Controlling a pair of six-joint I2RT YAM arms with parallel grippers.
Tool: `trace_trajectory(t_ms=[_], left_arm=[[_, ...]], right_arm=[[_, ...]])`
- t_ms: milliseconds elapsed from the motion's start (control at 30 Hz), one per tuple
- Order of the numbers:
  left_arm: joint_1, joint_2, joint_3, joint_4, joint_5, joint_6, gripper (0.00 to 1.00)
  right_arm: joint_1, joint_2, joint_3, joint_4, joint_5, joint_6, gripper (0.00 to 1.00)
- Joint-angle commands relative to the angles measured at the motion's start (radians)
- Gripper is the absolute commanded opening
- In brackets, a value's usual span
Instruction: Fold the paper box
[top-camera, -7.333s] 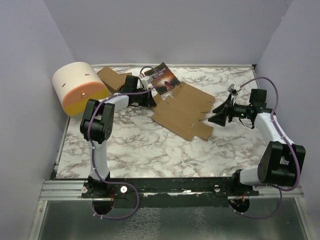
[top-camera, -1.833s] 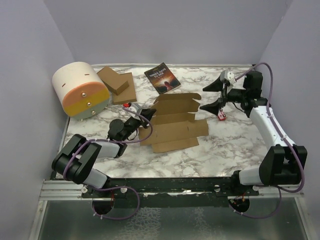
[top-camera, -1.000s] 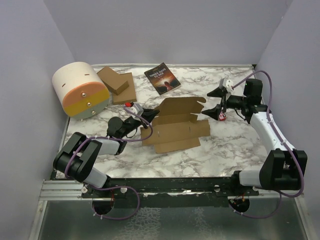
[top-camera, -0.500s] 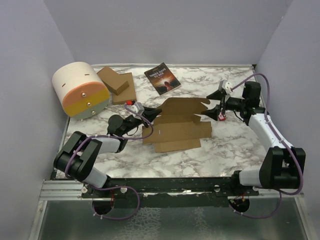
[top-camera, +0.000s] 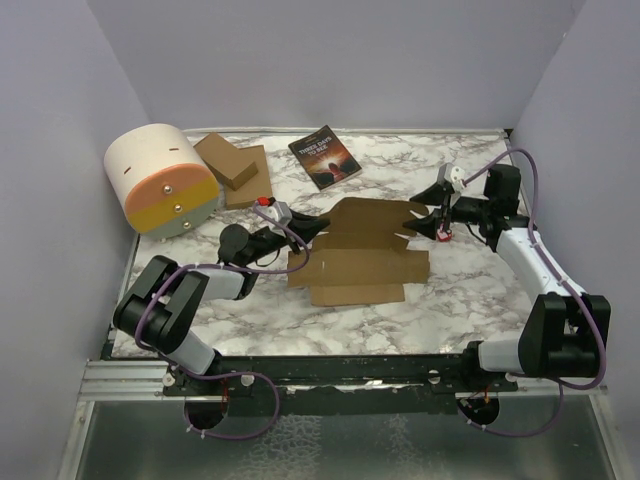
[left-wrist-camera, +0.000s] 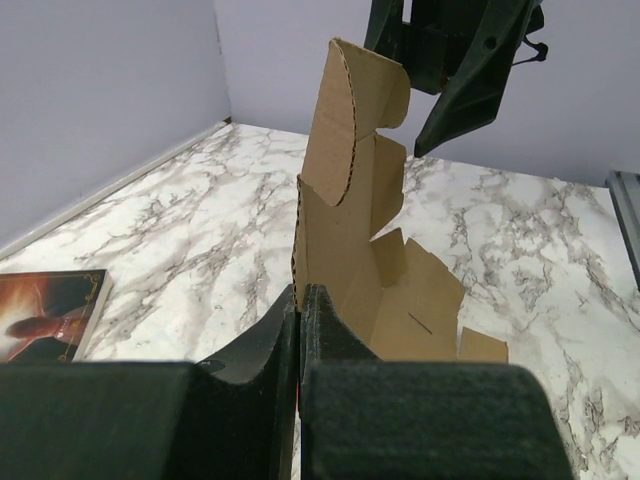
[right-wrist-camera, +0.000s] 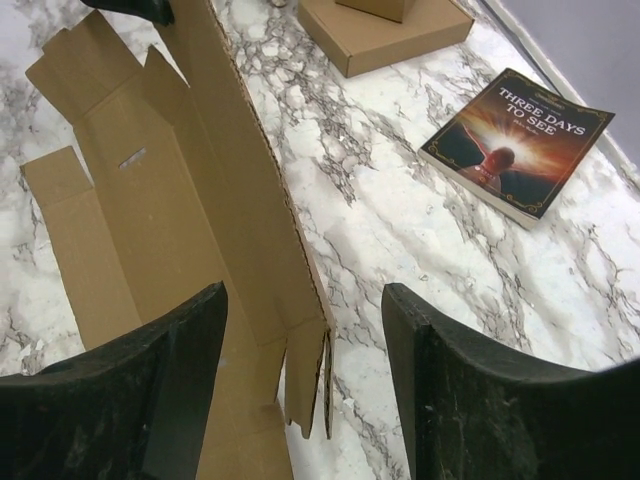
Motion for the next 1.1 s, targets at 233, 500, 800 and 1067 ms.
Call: trace_trajectory(t_ms=[233, 500, 800, 1067], left_arm=[[0.004, 0.015, 0.02, 0.036, 0.061, -0.018, 0.0], [0.004, 0.003, 0.02, 0.021, 0.067, -0.005, 0.0], [0.004, 0.01, 0.056, 0.011, 0.106, -0.005, 0.0], [0.004, -0.002, 0.075, -0.04, 0.133, 0.002, 0.0]], right_arm=[[-0.004, -0.004, -0.002, -0.042, -0.065, -0.075, 0.54], [-0.004, 0.001, 0.001, -0.076, -0.074, -0.127, 0.47], [-0.003, 0.002, 0.007, -0.123, -0.094, -0.184, 0.47], [-0.004, -0.01, 0.027, -0.172, -0.093, -0.226, 0.42]])
